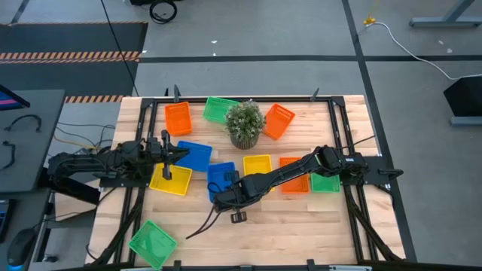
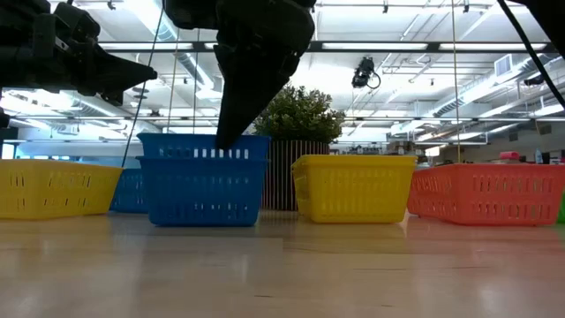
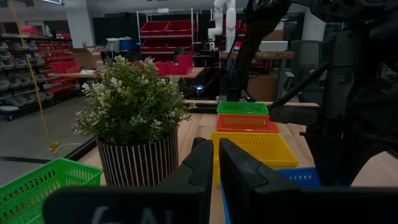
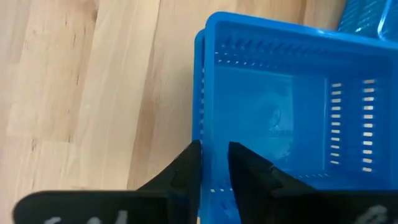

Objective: Stack baskets by color
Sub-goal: Stack the bottom blue bin on top of the middle blue bin, then stack the left yellow bin on top of the right yellow bin

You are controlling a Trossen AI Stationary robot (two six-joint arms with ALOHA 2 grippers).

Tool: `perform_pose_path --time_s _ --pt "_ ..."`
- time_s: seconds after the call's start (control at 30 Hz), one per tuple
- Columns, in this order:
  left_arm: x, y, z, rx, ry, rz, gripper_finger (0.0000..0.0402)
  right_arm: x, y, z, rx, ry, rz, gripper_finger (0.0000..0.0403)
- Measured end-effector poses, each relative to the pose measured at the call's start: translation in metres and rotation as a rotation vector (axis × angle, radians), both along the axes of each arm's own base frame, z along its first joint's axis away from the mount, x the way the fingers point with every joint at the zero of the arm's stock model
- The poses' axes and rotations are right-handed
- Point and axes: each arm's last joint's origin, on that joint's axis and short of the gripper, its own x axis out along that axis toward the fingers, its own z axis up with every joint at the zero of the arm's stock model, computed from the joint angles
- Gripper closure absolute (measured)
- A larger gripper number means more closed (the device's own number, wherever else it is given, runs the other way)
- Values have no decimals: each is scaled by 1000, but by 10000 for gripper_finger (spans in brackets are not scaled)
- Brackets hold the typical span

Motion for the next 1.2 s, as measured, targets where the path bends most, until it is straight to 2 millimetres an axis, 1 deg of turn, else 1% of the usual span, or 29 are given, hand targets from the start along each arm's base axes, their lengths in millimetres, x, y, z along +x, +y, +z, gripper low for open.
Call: perform_pose_path --time_s 0.13,0.3,0.47,0.6,0.67,0.8,0.97,1.13,1.2 --pt "0 0 0 0 0 0 365 -1 0 2 -15 5 34 305" --pt "0 0 0 0 0 0 361 -3 -1 17 -27 -25 63 304" --pt "0 0 0 0 0 0 366 -4 -1 29 -23 -70 100 304" --pt "0 0 0 0 3 0 369 0 5 36 25 -132 172 304" --pt "0 0 0 0 -1 0 368 2 11 33 58 -157 221 304" --pt "0 0 0 0 -1 0 363 4 20 20 126 -197 283 304" --pt "0 0 0 0 0 0 363 3 21 1 154 -201 297 304" --pt "0 0 0 0 0 0 369 8 22 5 165 -263 301 304" --pt "0 0 0 0 0 0 369 11 24 10 169 -305 312 304"
